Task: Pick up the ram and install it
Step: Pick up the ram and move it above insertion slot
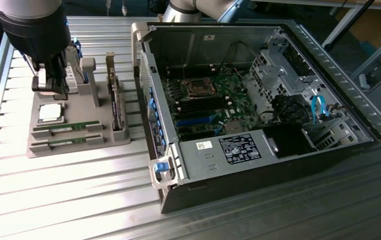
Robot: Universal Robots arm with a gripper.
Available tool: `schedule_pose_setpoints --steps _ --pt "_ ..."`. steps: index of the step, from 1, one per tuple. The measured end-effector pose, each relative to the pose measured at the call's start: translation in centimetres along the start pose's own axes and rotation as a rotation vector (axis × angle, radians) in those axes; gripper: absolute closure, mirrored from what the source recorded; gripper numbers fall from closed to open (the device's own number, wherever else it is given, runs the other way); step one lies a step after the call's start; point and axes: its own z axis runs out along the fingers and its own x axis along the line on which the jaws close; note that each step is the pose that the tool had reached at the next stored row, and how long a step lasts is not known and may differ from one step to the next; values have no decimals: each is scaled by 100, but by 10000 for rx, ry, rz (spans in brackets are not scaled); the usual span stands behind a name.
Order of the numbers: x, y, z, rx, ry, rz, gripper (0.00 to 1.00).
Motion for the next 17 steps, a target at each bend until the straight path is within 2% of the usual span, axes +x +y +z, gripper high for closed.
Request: schedule_pose_setpoints --steps 9,13,17 --pt "4 -1 4 -3 5 -115 76" --pt "67 -4 1 -4 6 -115 76" --pt "188 -5 -2 -3 5 -114 76"
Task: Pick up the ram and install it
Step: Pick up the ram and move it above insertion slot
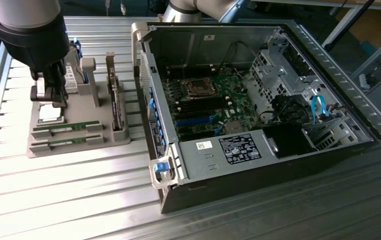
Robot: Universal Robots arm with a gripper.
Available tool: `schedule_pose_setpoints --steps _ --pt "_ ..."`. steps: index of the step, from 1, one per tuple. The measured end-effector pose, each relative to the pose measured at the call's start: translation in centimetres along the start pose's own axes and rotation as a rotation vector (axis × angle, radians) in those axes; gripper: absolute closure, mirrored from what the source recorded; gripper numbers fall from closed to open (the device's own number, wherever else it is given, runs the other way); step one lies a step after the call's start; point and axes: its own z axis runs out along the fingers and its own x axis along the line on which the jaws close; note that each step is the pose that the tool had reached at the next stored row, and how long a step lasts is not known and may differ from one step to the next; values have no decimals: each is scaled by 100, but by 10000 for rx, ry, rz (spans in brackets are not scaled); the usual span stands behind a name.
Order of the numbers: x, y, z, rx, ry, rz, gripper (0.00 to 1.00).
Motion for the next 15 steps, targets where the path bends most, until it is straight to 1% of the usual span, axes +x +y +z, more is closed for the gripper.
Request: schedule_pose_setpoints --steps 3,5,10,15 --pt "69 1 -2 0 -1 -1 76" --pt "86 1 -2 -1 0 -1 76" --pt "88 1 1 1 -1 0 76" --pt "90 -1 61 1 -2 -1 76"
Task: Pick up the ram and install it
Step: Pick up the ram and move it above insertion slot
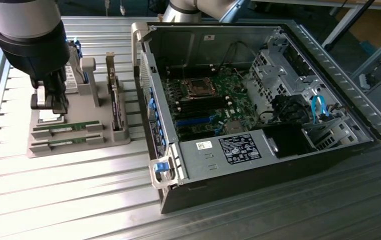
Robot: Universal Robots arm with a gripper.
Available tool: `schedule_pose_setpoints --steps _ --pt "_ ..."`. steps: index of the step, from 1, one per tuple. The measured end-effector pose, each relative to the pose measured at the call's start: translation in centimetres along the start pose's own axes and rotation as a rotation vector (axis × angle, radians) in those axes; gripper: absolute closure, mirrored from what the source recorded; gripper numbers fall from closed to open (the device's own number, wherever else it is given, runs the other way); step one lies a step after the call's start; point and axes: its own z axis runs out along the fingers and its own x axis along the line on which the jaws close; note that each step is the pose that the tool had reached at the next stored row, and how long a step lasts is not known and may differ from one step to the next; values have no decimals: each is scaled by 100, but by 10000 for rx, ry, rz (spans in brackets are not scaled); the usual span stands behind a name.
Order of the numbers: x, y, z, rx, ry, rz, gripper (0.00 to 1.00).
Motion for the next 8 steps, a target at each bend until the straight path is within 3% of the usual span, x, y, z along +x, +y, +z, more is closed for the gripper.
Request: schedule_pose_setpoints --steps 8 --pt "5 1 83 -1 1 0 76"
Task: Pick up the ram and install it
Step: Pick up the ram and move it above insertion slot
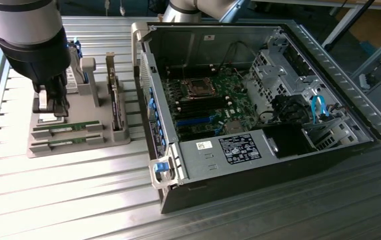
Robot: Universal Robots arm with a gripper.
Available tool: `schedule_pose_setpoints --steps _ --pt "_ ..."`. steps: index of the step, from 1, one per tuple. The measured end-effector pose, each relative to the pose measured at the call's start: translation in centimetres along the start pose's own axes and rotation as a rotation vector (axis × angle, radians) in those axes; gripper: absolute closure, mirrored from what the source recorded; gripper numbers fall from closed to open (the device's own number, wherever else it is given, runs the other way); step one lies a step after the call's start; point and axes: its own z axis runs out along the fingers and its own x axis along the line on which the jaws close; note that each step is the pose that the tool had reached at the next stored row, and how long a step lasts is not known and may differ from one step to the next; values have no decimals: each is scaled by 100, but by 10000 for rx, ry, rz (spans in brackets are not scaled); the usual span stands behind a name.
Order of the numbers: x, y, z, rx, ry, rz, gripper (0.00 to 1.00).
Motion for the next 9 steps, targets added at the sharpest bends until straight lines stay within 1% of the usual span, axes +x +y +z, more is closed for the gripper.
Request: schedule_pose_setpoints --steps 9 --pt "3 6 75 0 0 1 76"
